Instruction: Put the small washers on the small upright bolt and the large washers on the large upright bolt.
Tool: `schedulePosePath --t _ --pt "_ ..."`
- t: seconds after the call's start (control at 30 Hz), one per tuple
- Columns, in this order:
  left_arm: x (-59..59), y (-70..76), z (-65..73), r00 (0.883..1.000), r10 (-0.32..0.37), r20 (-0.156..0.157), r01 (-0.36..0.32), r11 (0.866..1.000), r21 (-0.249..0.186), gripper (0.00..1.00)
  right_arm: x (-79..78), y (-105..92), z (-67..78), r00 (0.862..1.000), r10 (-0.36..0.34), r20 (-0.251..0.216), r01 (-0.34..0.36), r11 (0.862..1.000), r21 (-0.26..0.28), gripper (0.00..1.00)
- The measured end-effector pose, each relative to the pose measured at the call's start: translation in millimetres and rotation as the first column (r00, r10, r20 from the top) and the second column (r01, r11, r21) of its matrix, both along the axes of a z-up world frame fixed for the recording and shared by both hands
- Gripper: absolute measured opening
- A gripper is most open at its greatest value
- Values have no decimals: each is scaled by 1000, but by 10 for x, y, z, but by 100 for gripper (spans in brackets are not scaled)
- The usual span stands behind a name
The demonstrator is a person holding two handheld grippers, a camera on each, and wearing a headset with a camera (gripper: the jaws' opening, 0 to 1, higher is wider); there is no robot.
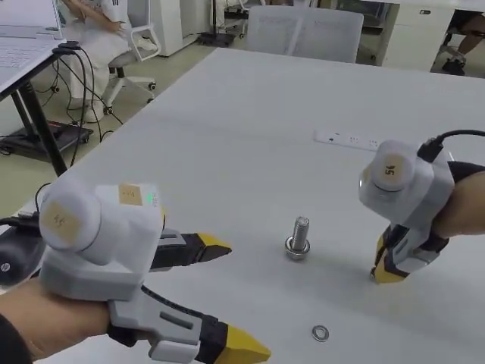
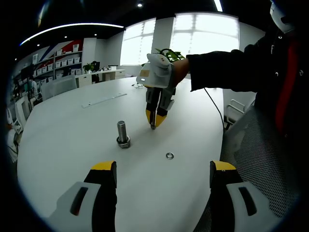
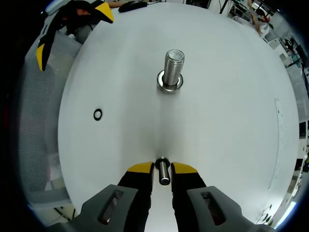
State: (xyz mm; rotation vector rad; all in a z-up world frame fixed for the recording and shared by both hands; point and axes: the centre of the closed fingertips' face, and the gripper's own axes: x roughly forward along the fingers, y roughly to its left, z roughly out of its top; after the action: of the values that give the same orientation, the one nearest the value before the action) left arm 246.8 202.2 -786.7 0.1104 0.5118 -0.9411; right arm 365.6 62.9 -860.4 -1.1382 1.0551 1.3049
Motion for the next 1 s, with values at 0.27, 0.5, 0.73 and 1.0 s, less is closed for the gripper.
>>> schedulePosePath --t 0.27,0.5,0.73,1.0 --pt "-2 -8 9 1000 -2 1 2 1000 0 79 23 -33 40 1000 -10 9 10 1000 3 18" --pt "-4 -7 17 1000 -3 3 3 1000 -1 79 31 -79 68 1000 -23 16 22 1000 6 19" --pt "-8 -11 9 1000 -4 2 4 1000 0 78 34 -204 76 999 -45 23 45 999 8 19" --pt "-7 -16 4 1000 -9 2 9 1000 2 78 7 -325 63 997 -72 21 72 997 6 19"
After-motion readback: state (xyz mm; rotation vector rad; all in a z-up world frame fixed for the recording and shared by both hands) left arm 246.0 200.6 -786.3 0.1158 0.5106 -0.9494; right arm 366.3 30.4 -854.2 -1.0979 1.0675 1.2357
